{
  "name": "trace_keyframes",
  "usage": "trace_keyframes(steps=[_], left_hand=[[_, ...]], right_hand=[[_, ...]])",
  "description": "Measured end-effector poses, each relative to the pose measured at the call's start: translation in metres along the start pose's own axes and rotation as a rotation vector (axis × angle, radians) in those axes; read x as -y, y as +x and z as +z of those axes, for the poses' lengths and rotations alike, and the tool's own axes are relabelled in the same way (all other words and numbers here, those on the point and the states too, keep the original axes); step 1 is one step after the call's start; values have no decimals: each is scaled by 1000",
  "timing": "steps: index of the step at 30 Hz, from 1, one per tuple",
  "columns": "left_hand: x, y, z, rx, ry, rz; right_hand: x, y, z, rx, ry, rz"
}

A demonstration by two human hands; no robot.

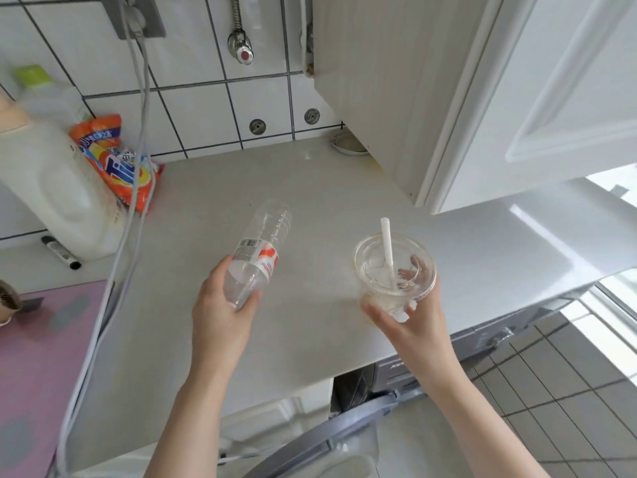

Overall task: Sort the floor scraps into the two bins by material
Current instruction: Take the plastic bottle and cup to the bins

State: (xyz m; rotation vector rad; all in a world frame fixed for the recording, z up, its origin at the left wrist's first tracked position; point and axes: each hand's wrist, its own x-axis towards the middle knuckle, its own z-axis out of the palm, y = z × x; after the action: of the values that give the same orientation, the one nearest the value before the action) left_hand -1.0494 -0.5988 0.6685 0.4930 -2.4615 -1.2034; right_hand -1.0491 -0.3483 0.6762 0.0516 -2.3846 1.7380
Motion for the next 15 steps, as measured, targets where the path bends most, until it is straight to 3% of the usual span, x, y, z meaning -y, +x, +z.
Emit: trace_keyframes(steps=[9, 15], left_hand=[[-10, -94, -46, 112, -194, 90], [-3, -164, -65, 334, -201, 177]], right_hand=[[14, -83, -24, -119, -19, -8], [12, -174, -46, -289, -89, 44]])
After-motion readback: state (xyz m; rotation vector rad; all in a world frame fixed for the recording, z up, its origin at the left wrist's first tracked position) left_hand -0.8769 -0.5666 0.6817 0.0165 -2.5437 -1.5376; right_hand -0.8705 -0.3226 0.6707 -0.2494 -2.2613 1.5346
